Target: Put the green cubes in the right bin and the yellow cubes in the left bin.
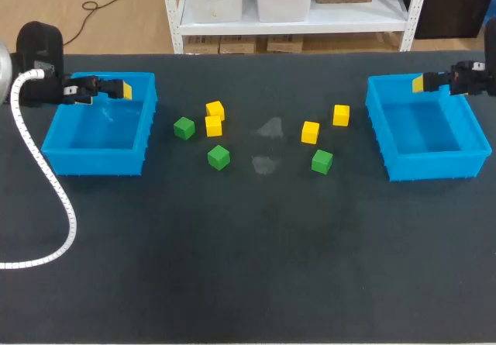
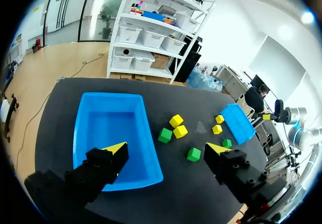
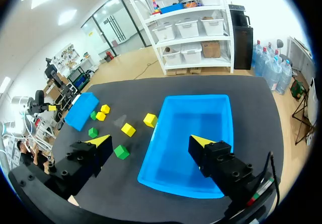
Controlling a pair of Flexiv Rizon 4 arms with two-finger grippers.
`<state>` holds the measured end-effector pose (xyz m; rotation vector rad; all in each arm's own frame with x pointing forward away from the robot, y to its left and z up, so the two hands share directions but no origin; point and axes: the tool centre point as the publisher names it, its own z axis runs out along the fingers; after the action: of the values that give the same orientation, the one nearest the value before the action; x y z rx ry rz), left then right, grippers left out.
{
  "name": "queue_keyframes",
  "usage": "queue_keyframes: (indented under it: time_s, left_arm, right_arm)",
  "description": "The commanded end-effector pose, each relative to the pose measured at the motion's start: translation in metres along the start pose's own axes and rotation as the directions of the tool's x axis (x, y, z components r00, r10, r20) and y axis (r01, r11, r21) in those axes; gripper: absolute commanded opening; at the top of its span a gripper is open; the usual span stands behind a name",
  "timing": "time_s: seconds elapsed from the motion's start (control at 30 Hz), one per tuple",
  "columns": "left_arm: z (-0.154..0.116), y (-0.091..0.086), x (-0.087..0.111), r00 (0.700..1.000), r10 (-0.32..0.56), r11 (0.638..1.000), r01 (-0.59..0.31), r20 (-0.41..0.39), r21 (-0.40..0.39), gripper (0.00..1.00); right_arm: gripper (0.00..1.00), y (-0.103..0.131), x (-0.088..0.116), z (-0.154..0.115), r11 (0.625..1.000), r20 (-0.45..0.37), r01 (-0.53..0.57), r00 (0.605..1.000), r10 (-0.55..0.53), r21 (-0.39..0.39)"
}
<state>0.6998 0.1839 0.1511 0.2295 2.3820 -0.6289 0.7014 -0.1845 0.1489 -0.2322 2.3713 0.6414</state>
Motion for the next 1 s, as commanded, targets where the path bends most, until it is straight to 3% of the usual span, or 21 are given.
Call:
queue_keyframes:
  time_s: [0.03, 0.27, 0.47, 0.5, 0.67, 0.87, 1.0]
  left_arm:
    - [0.000, 0.001, 0.001, 1.000, 0.001, 1.000, -0.001, 0.005, 0.005, 1.00]
    - [0.000, 0.001, 0.001, 1.000, 0.001, 1.000, -0.001, 0.005, 0.005, 1.00]
    - [0.000, 0.001, 0.001, 1.000, 0.001, 1.000, -0.001, 0.005, 0.005, 1.00]
    - [0.000, 0.001, 0.001, 1.000, 0.001, 1.000, -0.001, 0.005, 0.005, 1.00]
    - [0.000, 0.001, 0.001, 1.000, 0.001, 1.000, -0.001, 0.005, 0.005, 1.00]
    - [0.000, 0.001, 0.001, 1.000, 0.001, 1.000, -0.001, 0.005, 0.005, 1.00]
    - [0.000, 0.001, 0.001, 1.000, 0.001, 1.000, -0.001, 0.005, 0.005, 1.00]
  right_arm:
    - [1.00, 0.000, 0.000, 0.000, 1.000, 0.000, 0.001, 1.000, -0.001, 0.003]
    - [1.00, 0.011, -0.010, 0.001, 0.999, -0.028, 0.042, 0.999, -0.042, 0.017]
    - [1.00, 0.047, -0.027, 0.007, 0.979, -0.173, 0.165, 0.975, -0.143, 0.122]
    - [1.00, 0.054, -0.028, 0.008, 0.976, -0.173, 0.191, 0.970, -0.172, 0.104]
    - [1.00, 0.087, -0.026, 0.021, 0.944, -0.279, 0.317, 0.919, -0.280, 0.097]
    - [1.00, 0.112, -0.007, 0.047, 0.893, -0.439, 0.449, 0.809, -0.392, 0.030]
    - [1.00, 0.116, 0.014, 0.066, 0.872, -0.526, 0.489, 0.737, -0.424, -0.017]
